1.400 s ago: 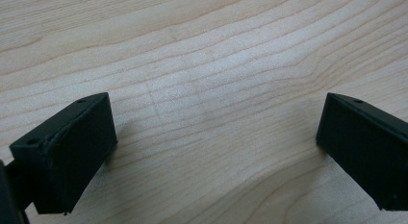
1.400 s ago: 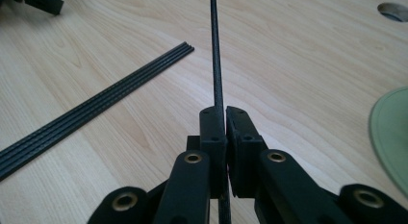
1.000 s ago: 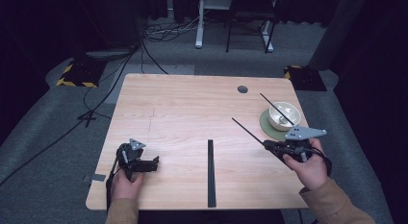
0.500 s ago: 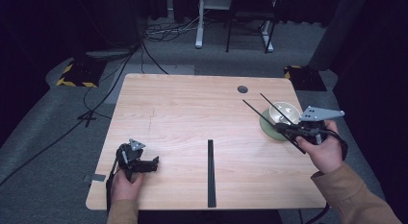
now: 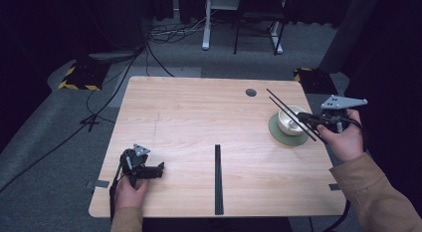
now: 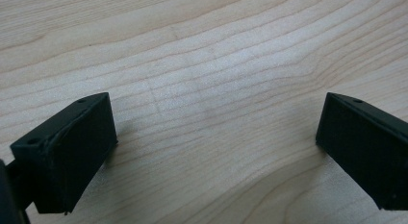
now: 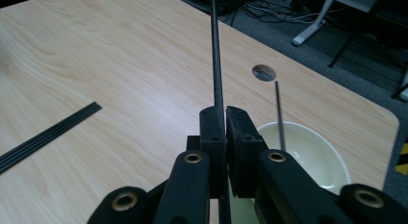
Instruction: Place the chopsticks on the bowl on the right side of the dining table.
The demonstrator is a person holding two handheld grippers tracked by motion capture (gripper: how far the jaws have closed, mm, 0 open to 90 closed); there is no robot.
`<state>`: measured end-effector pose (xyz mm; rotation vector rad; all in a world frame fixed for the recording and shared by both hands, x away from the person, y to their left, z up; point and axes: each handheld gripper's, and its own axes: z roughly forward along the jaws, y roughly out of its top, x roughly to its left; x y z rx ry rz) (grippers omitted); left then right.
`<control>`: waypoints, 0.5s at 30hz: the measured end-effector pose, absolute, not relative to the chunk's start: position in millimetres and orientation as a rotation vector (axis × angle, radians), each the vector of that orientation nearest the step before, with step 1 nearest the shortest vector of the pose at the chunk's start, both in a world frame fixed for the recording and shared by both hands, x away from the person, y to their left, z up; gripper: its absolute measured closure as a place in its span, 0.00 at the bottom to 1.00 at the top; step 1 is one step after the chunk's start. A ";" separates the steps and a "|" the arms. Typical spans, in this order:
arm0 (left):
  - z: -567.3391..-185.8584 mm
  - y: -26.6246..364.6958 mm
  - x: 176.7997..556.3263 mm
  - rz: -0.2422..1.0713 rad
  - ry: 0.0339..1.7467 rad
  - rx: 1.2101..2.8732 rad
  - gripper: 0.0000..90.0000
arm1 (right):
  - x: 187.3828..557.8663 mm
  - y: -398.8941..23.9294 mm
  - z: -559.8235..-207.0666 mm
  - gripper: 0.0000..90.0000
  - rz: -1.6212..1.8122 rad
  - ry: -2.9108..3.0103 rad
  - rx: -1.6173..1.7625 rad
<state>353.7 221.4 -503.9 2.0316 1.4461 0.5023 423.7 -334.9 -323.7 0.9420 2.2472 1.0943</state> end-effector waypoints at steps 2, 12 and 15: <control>-503.9 221.4 353.7 0.502 1.446 2.031 0.01 | 430.2 -339.7 -324.4 0.97 1.082 2.241 0.959; -504.3 221.2 353.5 0.501 1.444 2.028 0.01 | 461.7 -358.4 -338.6 0.97 0.973 2.210 1.021; -504.2 221.2 353.5 0.502 1.445 2.029 0.01 | 468.7 -363.2 -342.8 0.97 0.954 2.214 1.025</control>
